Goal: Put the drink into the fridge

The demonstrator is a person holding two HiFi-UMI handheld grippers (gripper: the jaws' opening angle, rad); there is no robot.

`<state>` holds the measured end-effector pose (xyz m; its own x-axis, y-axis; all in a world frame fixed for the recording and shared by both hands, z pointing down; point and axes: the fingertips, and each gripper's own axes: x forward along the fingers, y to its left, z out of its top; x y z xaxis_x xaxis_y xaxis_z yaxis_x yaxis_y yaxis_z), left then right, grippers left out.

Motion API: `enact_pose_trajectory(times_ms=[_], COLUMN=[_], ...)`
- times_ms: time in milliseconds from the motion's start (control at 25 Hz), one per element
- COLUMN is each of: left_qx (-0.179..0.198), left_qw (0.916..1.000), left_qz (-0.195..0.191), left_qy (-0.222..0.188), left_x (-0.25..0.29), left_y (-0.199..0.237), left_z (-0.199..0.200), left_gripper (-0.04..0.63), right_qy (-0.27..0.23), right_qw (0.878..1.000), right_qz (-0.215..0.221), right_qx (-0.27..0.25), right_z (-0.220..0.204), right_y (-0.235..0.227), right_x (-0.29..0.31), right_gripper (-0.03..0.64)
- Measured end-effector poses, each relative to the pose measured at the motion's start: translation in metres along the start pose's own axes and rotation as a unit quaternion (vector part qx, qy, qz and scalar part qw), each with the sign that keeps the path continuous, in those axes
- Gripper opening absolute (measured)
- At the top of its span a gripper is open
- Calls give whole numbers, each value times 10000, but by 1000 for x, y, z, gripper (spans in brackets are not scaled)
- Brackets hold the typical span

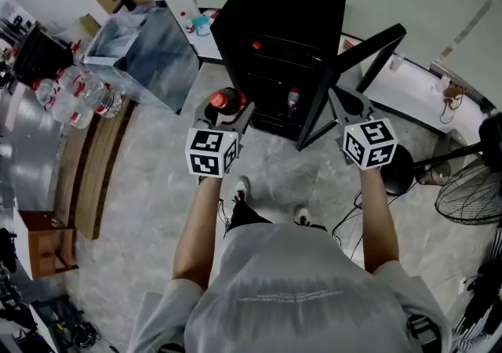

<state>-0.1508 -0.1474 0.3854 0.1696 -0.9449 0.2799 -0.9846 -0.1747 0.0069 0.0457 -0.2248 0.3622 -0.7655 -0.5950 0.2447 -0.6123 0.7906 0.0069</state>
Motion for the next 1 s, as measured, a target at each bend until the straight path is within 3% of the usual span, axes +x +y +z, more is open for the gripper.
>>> enact_pose_trajectory(times_ms=[280,520,640,800,1000], left_qx=[437,785,929,991,920], left_qw=[9924,9751,9641,9544,9536], left_qz=[-1153,-2064,-2458,-2773,-2776], left_qy=[47,223,384,498,718], left_x=[65,116,138,166,201], left_y=[41,47,34,22,33], left_z=[-5,-37,-65,-97,-135], left_gripper=[304,304,304,304,304], right_qy=[148,271,416,537,623], right_qw=[9942,9811,9755,9709,9656], right_qz=[-1017,-1849,-2061,-2205,-2355], right_qx=[304,499,640,765,915], right_z=[-8,-30,-52,-79,-118], right_y=[1,-2,-1,-5,-12], right_x=[36,61,71,86,108], right_gripper=[0,0,0,0,0])
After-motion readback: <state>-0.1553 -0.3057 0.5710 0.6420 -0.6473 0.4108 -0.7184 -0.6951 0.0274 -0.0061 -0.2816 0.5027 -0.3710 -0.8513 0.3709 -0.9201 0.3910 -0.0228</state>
